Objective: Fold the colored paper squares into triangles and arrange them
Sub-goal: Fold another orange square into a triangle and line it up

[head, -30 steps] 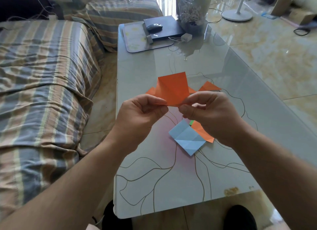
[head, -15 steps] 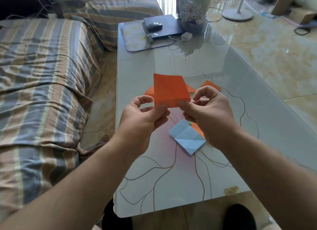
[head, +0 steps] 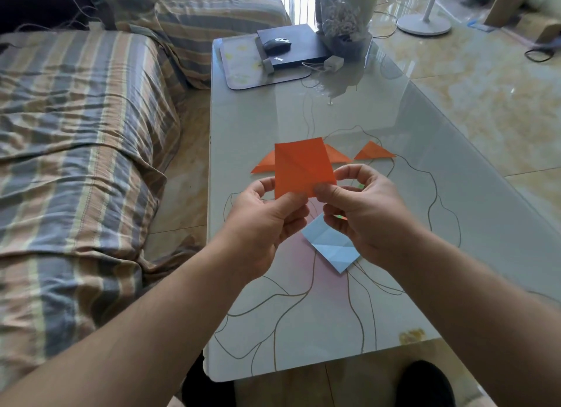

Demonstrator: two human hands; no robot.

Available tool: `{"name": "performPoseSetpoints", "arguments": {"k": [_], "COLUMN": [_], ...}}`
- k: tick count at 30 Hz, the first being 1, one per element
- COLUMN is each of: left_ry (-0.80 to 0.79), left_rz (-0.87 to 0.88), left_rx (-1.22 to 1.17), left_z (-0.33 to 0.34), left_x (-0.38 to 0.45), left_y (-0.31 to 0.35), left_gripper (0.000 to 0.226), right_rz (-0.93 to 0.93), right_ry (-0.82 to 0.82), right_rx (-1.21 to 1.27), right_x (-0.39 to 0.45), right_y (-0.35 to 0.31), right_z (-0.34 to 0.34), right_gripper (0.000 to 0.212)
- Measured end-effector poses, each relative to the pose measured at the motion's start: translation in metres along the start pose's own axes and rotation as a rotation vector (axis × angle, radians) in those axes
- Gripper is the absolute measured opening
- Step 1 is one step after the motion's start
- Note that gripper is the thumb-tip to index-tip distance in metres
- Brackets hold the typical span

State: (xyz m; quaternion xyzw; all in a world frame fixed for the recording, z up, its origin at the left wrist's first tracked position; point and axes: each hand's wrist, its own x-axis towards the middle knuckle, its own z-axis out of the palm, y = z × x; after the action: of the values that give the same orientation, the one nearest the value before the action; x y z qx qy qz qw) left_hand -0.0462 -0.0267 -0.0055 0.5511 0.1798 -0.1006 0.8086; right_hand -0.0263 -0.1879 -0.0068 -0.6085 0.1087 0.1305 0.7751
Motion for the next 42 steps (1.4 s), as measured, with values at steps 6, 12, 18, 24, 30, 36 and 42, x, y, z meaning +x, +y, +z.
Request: {"name": "performPoseSetpoints", "arguments": {"k": [6,12,18,24,30,36,42], "left_ry": [0.013,0.010,0.018,0.021,0.053,-0.021,-0.015], "left_rz": [0.012,0.095,0.144,0.177,0.194,0.041,0.036], "left_rx": [-0.048,0.017,0.061,0.062,0.063,0.061,0.156], "left_z": [0.001,0.004,0.002,0.001,-0.006,0.002,0.004], "left_x": [0.002,-0.003,-0.002,0.000,0.005,-0.001,-0.001], "left_y": [-0.006,-0.005,-0.004,-0.004,-0.001,-0.003,-0.007], "left_gripper": [0.047,0.050,0.050,0.049,0.045,0.018,0.018], "right_rz": [0.128,0.076,0.075,0.019,-0.012,0.035,0.058], "right_ry": [-0.141,-0.121,-0.134,-0.129,-0.124,-0.120,-0.138], "right_rx": [-0.083,-0.166,-0.205,-0.276,-0.317,-0.218,-0.241], "right_x": [-0.006,-0.006,-0.006,-0.004,-0.002,-0.002,-0.005], "right_y": [0.007,0.003,-0.003,-0.007,-0.012,-0.011,-0.008], "right_z": [0.006,0.006,0.004,0.001,-0.006,-0.006,-0.003], "right_gripper": [0.035,0.025,0.027,0.021,0.014,0.019,0.014]}}
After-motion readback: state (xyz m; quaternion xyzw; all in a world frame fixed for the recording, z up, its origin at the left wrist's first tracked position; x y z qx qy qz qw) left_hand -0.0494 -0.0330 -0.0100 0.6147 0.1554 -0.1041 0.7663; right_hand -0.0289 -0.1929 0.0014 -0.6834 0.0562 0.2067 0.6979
